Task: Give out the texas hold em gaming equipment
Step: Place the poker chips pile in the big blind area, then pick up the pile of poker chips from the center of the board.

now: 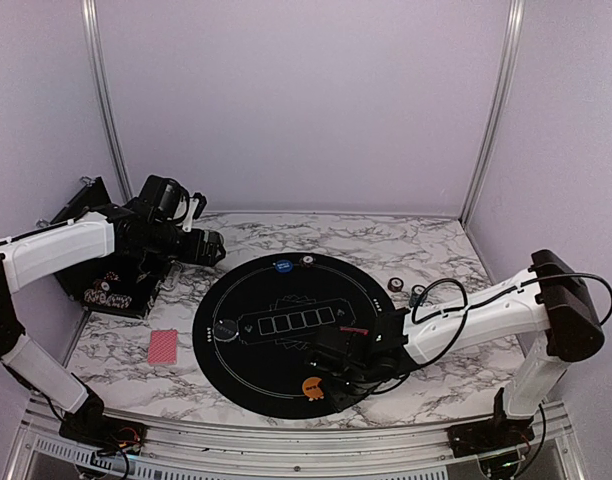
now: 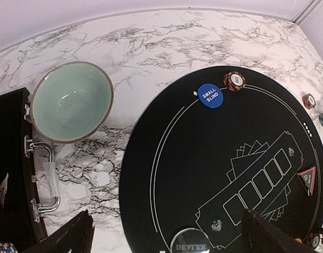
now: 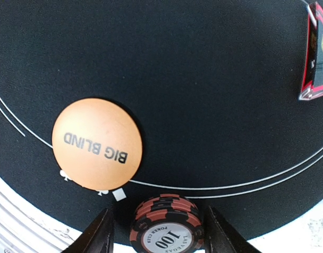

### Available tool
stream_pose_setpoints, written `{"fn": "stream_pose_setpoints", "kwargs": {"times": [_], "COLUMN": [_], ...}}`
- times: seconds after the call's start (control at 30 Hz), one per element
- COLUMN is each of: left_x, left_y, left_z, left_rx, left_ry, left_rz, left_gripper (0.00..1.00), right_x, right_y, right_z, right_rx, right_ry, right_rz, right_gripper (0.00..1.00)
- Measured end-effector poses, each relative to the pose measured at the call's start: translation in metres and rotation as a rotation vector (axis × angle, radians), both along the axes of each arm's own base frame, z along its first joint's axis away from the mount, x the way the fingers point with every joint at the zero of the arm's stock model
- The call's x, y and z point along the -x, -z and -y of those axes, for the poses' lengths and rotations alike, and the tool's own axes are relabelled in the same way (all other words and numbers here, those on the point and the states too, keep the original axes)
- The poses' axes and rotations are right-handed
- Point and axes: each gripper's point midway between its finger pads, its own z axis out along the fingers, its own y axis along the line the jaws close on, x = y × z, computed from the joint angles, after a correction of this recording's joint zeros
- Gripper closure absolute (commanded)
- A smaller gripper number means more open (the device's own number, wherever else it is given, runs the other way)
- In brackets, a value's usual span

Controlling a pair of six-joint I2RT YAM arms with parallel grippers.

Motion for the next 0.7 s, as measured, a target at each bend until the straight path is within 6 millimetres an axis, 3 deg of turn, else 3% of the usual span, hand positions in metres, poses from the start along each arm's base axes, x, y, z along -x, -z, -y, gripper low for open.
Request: {"fn": "stream_pose_setpoints", "kwargs": {"times": [0.43, 0.6, 0.7], "left_x": [-0.001, -0.001, -0.001], "left_y": [0.006, 0.006, 0.006], "left_z": [0.000, 0.000, 0.000], "left_rx": [-0.009, -0.009, -0.009], "left_ry": [0.002, 0.003, 0.003], "left_rz": [-0.013, -0.014, -0.014], "left_gripper": [0.01, 0.01, 0.01], "right_x": [-0.011, -0.034, -0.059], "right_y": [-0.012, -0.035, -0.051], "right_z": [0.004, 0.007, 0.014], "right_rx": [0.007, -0.036, -0.063], "right_ry": [-0.010, 0.018, 0.052], "right_rz": [0.008, 0.035, 0.067], "right_gripper": [0.41, 0.41, 0.41]}}
